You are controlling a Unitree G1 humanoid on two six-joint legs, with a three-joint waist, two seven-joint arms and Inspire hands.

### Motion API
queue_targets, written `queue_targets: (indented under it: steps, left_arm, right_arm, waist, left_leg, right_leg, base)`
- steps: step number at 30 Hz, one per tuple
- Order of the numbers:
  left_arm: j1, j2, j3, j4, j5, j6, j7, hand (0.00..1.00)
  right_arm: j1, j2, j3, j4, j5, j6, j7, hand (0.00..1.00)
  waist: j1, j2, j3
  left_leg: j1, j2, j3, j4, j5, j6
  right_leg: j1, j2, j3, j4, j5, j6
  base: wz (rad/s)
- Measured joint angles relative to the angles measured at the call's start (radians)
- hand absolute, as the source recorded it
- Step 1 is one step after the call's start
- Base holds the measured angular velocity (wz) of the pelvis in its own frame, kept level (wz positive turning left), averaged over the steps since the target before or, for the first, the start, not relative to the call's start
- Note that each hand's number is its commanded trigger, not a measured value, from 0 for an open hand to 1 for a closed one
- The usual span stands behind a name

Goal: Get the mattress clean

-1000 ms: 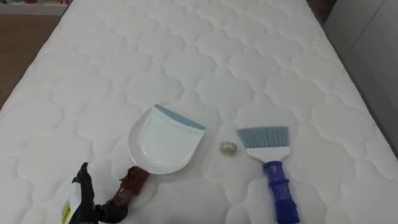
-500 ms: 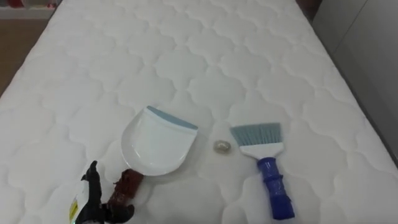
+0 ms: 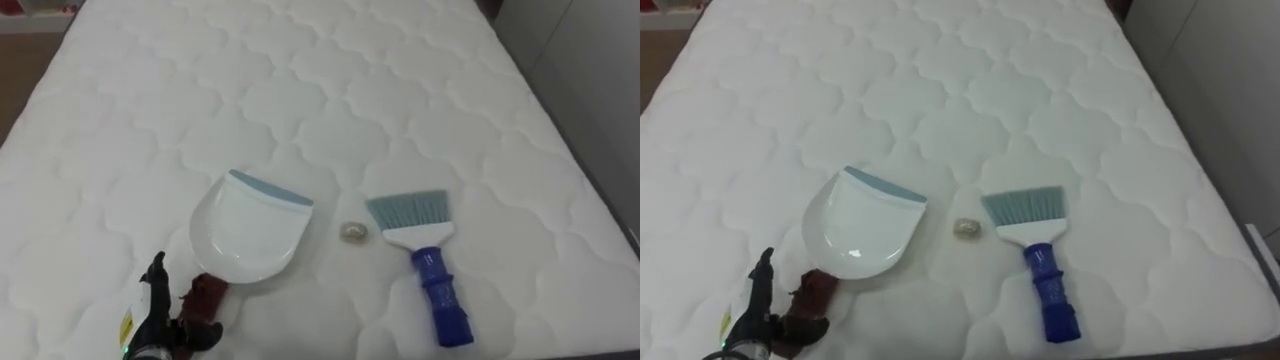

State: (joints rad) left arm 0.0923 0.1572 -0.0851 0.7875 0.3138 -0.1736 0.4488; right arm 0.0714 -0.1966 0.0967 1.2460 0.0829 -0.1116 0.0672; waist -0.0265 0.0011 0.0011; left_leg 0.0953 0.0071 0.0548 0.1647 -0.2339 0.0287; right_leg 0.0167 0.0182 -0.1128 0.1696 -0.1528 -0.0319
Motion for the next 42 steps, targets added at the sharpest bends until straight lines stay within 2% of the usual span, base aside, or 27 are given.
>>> queue_targets:
  steps: [7,11,25,30,42]
  left_arm:
    - [-0.021,0.000,-0.019,0.047,-0.029,0.000,-0.009,0.00]
    - [-0.022,0.000,-0.020,0.069,-0.030,0.001,-0.029,0.00]
    - [-0.046,0.007,-0.058,0.098,-0.049,0.001,-0.026,0.00]
    - [-0.050,0.007,-0.058,0.098,-0.049,0.000,-0.023,0.00]
    - [-0.085,0.011,-0.056,0.104,-0.049,-0.005,0.016,0.00]
  right_arm:
    - [-0.007,0.000,0.000,0.000,-0.005,0.000,0.000,0.00]
    - [-0.014,0.000,0.000,0.000,-0.006,0.001,0.001,0.00]
    - [-0.032,0.001,0.003,0.035,0.005,0.001,-0.001,0.00]
    - [-0.042,0.000,0.037,0.042,0.033,0.001,-0.001,0.00]
    - [-0.049,-0.002,0.037,0.041,0.053,0.002,-0.001,0.00]
  waist:
    - [-0.001,0.002,0.0013]
    - [-0.023,0.005,0.0023]
    - [-0.027,0.007,0.0033]
    - [-0.030,0.006,0.0035]
    - [-0.035,0.010,0.0082]
  left_leg:
    - [-0.018,0.002,0.000,0.001,0.000,0.000]
    - [-0.033,0.002,-0.004,0.004,0.000,0.000]
    - [-0.048,0.002,0.003,0.005,0.001,0.000]
    - [-0.050,0.011,0.014,0.004,0.000,0.000]
    - [-0.058,0.013,0.026,0.004,0.000,0.000]
  right_leg:
    - [-0.017,0.001,-0.003,0.001,0.004,-0.002]
    - [-0.030,0.000,-0.011,0.001,0.007,-0.003]
    - [-0.046,0.001,-0.008,0.002,0.008,-0.003]
    - [-0.051,0.000,-0.002,0.003,0.008,-0.003]
    - [-0.068,0.001,0.004,0.016,0.009,-0.004]
  base:
    - [0.00]
    - [0.02]
    - [0.00]
    - [-0.04]
    - [-0.01]
